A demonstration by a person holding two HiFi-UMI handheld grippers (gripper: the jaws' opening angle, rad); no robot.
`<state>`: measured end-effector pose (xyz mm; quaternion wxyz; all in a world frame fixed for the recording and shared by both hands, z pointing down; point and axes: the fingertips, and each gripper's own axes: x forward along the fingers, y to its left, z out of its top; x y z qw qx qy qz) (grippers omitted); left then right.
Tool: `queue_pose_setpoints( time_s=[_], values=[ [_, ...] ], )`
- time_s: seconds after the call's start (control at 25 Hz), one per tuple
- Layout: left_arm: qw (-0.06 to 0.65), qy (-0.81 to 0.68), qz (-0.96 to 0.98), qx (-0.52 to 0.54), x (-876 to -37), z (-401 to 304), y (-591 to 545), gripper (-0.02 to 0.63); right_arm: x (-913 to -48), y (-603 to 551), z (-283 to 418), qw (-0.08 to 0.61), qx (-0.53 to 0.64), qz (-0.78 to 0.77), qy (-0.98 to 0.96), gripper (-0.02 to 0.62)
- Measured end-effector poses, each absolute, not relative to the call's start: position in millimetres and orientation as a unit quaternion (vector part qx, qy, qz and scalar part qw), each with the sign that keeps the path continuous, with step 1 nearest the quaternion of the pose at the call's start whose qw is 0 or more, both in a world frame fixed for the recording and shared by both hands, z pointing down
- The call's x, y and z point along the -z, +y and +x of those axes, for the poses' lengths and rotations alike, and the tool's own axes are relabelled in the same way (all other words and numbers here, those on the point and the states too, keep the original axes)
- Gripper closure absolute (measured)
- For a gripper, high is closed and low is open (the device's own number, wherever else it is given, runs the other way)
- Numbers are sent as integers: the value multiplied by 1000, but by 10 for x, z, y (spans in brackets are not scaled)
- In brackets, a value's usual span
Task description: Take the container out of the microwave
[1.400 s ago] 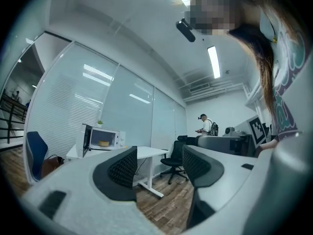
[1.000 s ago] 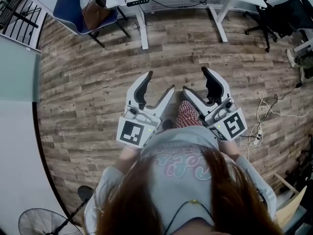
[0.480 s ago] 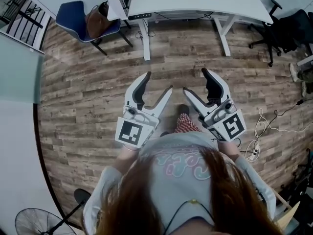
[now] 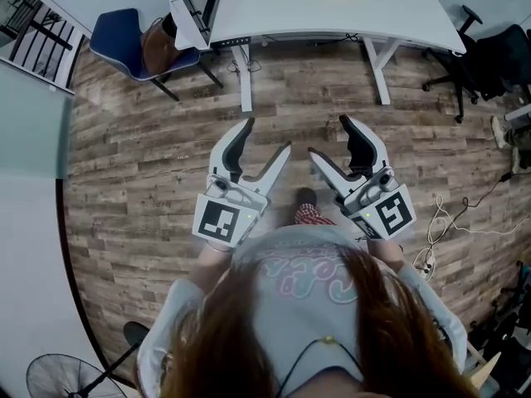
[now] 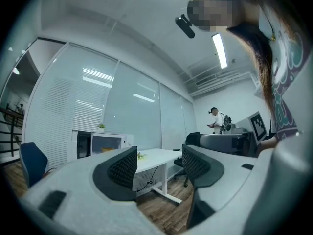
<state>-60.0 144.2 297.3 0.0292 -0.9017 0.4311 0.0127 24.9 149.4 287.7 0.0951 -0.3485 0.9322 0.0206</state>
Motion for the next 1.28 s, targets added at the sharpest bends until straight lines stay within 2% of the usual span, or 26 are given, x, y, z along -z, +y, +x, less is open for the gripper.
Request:
queue_pose_setpoints(
  time_s=[0.68,1.28],
  values=[
    [40,468,-882,-22,-2931,-140,737,350,-2767,776,757,129,-18,-313,941,295],
    [33,470,-882,-23,-2989,-256,530,350,-2797,556,610,115,-21,-307,945,295]
  ],
)
